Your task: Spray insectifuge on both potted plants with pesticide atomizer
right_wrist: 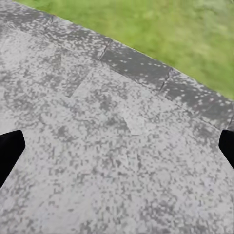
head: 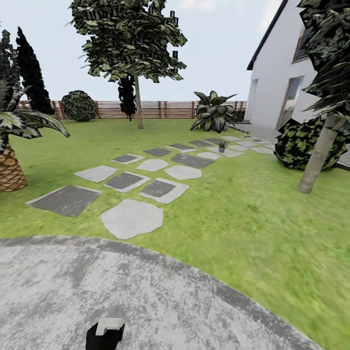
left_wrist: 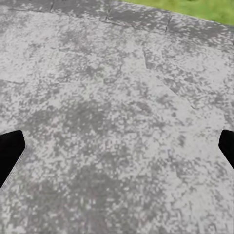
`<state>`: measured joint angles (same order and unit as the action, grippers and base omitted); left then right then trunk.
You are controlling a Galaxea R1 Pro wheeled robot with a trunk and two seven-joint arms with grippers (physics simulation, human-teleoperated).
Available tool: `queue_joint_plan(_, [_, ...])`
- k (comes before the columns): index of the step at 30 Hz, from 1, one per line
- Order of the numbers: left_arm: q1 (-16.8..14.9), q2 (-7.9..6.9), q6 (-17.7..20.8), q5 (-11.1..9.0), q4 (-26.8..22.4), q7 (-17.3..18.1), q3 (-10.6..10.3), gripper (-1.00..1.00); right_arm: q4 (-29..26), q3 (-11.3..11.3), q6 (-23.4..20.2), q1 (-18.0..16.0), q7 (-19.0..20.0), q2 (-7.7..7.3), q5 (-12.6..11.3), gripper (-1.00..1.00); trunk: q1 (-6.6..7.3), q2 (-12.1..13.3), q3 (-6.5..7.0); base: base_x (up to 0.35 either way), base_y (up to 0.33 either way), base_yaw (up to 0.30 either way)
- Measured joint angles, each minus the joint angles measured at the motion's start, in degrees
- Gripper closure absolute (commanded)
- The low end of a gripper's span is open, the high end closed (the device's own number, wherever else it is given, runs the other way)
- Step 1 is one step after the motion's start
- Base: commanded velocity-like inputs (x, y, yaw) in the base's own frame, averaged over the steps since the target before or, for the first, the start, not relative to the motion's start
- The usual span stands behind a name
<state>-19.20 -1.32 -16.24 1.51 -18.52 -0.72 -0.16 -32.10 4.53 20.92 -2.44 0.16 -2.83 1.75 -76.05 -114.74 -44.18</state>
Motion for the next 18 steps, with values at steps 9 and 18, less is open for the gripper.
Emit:
queue_joint_plan(9, [0.0, 0.00, 0.0, 0.0, 0.0, 0.0, 0.0, -1.00, 0.0, 0.0, 0.0, 0.0, 0.0, 0.00, 0.0, -1.00, 0.00, 0.0, 0.00, 0.337, -0.075, 0.274])
queue_joint_plan(18, [0.0, 0.00, 0.0, 0.0, 0.0, 0.0, 0.0, -1.00, 0.0, 0.0, 0.0, 0.0, 0.0, 0.00, 0.0, -1.00, 0.00, 0.0, 0.00, 0.313, -0.115, 0.274])
